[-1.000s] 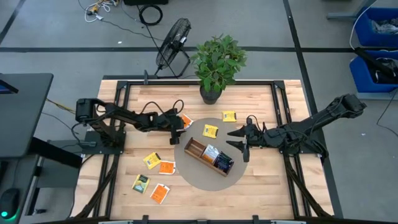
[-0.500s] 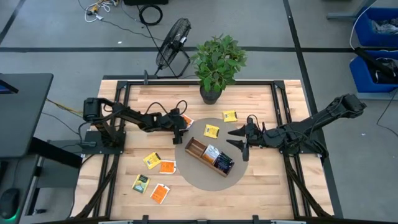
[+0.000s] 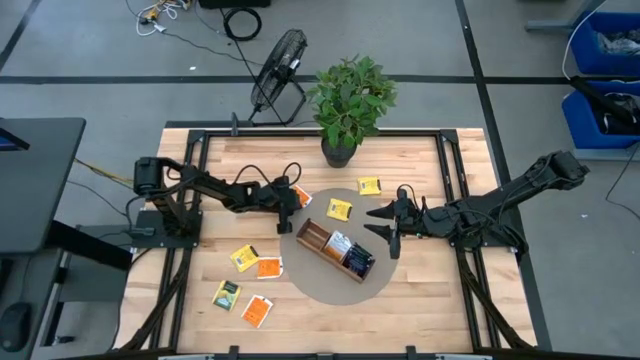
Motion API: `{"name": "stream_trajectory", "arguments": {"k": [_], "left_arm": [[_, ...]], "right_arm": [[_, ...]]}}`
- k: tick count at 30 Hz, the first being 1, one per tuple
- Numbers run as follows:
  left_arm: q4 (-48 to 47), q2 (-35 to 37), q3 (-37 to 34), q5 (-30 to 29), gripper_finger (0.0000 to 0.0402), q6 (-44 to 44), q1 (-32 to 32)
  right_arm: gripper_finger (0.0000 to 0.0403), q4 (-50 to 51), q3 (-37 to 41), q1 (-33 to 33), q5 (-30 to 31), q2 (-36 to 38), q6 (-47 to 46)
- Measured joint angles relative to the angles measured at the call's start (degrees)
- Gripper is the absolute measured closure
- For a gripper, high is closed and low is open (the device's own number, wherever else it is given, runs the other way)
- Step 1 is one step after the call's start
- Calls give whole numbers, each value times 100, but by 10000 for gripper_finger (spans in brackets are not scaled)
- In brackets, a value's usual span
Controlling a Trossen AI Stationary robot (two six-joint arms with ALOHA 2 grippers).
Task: Pick & Place Tea
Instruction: Put the orange tea bag into the middle section of the wooden organizer
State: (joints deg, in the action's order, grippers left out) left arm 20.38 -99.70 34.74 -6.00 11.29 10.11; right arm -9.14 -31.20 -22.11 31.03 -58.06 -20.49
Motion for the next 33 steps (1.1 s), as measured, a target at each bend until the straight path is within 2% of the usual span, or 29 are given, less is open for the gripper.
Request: {"name": "stream_trajectory", "arguments": {"k": [26, 33], "left_arm": [[-406, 974, -15, -254, 401, 136, -178], [-421, 1415, -15, -238, 401, 112, -338]], "right_arm": [[218, 111, -2, 0, 3, -4, 7], [218, 117, -9, 112, 127, -302, 249]]}}
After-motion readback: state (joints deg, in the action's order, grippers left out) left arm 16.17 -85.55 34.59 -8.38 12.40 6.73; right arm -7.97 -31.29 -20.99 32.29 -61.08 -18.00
